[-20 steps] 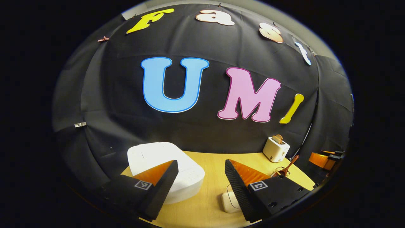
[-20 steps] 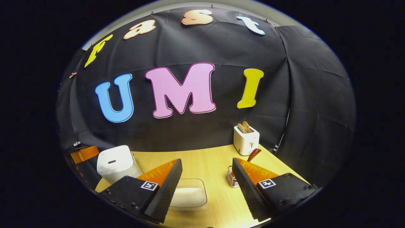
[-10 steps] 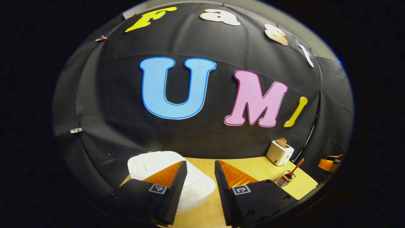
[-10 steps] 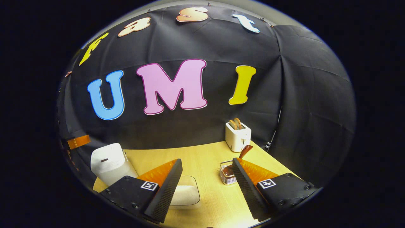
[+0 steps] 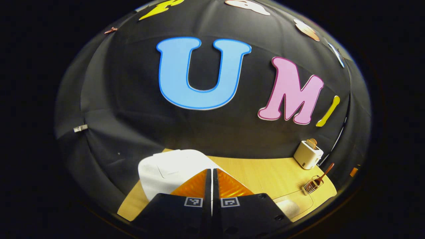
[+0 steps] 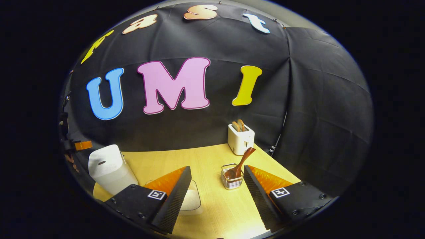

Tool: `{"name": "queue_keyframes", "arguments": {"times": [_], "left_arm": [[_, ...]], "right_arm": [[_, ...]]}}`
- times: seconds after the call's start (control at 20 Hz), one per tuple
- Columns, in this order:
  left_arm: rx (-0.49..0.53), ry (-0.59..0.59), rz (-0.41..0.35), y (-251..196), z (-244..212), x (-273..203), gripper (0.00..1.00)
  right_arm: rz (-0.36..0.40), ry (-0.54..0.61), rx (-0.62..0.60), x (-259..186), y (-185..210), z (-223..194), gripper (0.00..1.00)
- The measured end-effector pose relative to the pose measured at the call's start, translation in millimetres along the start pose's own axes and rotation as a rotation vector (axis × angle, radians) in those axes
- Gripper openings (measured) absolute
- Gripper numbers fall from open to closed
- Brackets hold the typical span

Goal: Close the left gripper, press the button to open the rice cooker; take a wooden spoon from the chopstick holder with the right hand, scoop a spoonful of rice and pour it into the rice cooker, then put the wooden spoon back into the chopstick holder.

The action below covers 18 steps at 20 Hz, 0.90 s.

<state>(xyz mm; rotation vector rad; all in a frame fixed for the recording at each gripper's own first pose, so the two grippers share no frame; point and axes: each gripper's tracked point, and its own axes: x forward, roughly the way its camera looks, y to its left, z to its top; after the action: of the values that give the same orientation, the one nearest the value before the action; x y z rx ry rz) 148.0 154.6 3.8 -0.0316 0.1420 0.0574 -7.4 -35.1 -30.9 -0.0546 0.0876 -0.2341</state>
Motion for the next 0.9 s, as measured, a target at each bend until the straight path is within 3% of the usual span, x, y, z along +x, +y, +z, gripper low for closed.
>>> {"name": "queue_keyframes", "arguments": {"times": [0.15,0.3,0.9], "left_arm": [[-0.003,0.127,0.003,12.8,-33.7,18.4,0.05],[-0.020,0.174,0.009,16.7,-47.3,31.6,0.05],[0.012,0.221,0.025,23.9,-67.0,38.4,0.06]], "right_arm": [[-0.018,0.018,0.007,-5.3,-5.2,-5.9,0.98],[-0.044,0.031,-0.006,-9.7,-10.3,-11.0,0.98],[-0.056,0.085,-0.022,-20.8,1.4,-31.1,0.98]]}}
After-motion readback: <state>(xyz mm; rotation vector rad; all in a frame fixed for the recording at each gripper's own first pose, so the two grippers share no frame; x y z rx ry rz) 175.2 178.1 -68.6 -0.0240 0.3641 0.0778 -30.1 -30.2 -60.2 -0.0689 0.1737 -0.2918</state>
